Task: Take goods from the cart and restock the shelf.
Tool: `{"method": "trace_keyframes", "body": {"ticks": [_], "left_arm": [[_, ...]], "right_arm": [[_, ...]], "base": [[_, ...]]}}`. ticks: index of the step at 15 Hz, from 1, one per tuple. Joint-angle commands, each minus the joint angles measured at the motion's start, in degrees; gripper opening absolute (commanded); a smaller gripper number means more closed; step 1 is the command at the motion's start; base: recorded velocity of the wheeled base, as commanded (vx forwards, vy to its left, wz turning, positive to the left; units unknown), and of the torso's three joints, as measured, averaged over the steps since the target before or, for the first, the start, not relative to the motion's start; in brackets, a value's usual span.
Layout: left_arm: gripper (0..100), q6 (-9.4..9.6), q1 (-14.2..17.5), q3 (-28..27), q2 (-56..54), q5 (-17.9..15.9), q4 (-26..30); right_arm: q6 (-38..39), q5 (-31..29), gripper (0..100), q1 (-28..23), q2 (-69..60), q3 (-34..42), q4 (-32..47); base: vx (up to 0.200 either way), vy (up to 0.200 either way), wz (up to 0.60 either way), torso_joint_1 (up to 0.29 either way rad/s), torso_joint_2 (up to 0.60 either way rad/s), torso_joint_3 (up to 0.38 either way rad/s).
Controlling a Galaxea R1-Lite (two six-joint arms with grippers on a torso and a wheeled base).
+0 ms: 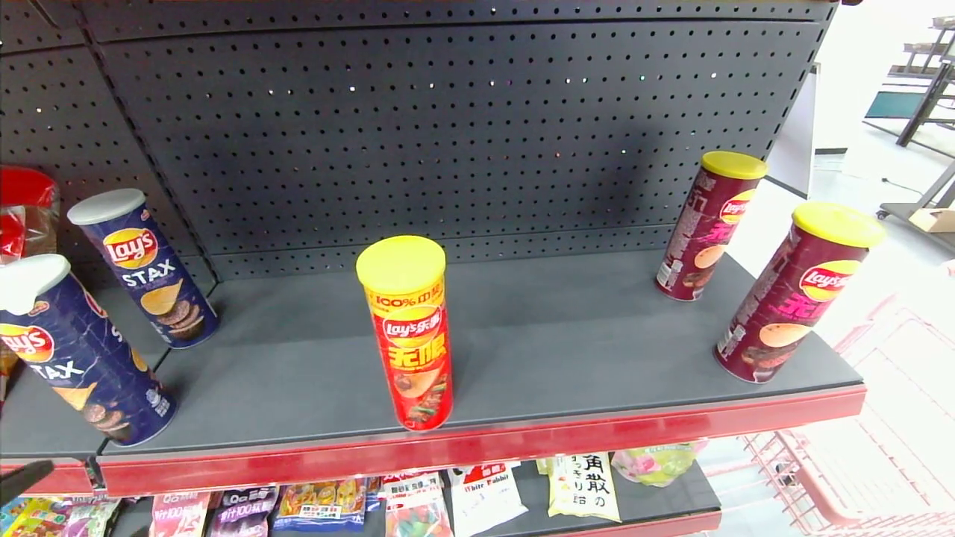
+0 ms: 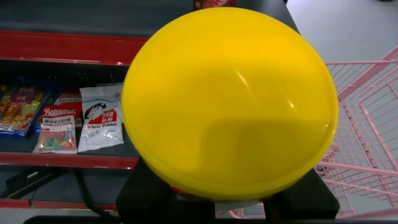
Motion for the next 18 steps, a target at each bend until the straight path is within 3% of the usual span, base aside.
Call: {"method": "trace_keyframes", "body": {"ticks": [1, 3, 5, 7, 10, 11, 14, 18], "left_arm": [[100, 0.11, 0.0, -2.6, -23.2, 1.9, 16.1], [100, 0.02, 0.1, -1.5, -27.4, 3.3, 18.4], [100, -0.59, -0.2, 1.8, -30.2, 5.8, 17.0], [100, -0.86, -0.3, 3.7, -30.2, 5.8, 15.1], [100, -1.03, -0.4, 7.9, -30.2, 5.5, 10.9], [100, -0.94, -0.4, 8.7, -30.2, 5.4, 9.7], [100, -0.86, -0.4, 12.9, -30.2, 5.6, 4.8], [100, -0.68, -0.4, 12.9, -30.2, 6.4, 4.7]], "right_arm": [[0.0, 0.0, 0, 0.0, 0.0, 0.0, 0.0], [0.3, 0.1, 0, 0.0, -0.1, 0.1, -0.1], [0.3, -0.2, 0, -0.1, -0.1, 0.2, -0.1], [-0.1, 0.0, 0, -0.1, 1.7, -2.4, -0.1], [1.6, 4.9, 0, 3.5, 25.7, -24.9, 0.0], [1.1, 6.2, 0, 4.4, 28.6, -27.4, 0.0], [-0.2, 9.0, 0, 14.3, 46.4, -45.6, -0.1], [0.2, 9.4, 0, 24.4, 57.3, -52.7, -0.2]], "base": [[0.0, 0.0, 0.0, 0.0, 0.0, 0.0], [0.0, 0.0, 0.0, 0.0, 0.0, 0.0], [0.0, 0.0, 0.0, 0.0, 0.0, 0.0], [0.0, 0.0, 0.0, 0.0, 0.0, 0.0], [0.0, 0.0, 0.0, 0.0, 0.0, 0.0], [0.0, 0.0, 0.0, 0.0, 0.0, 0.0], [0.0, 0.0, 0.0, 0.0, 0.0, 0.0], [0.0, 0.0, 0.0, 0.0, 0.0, 0.0]]}}
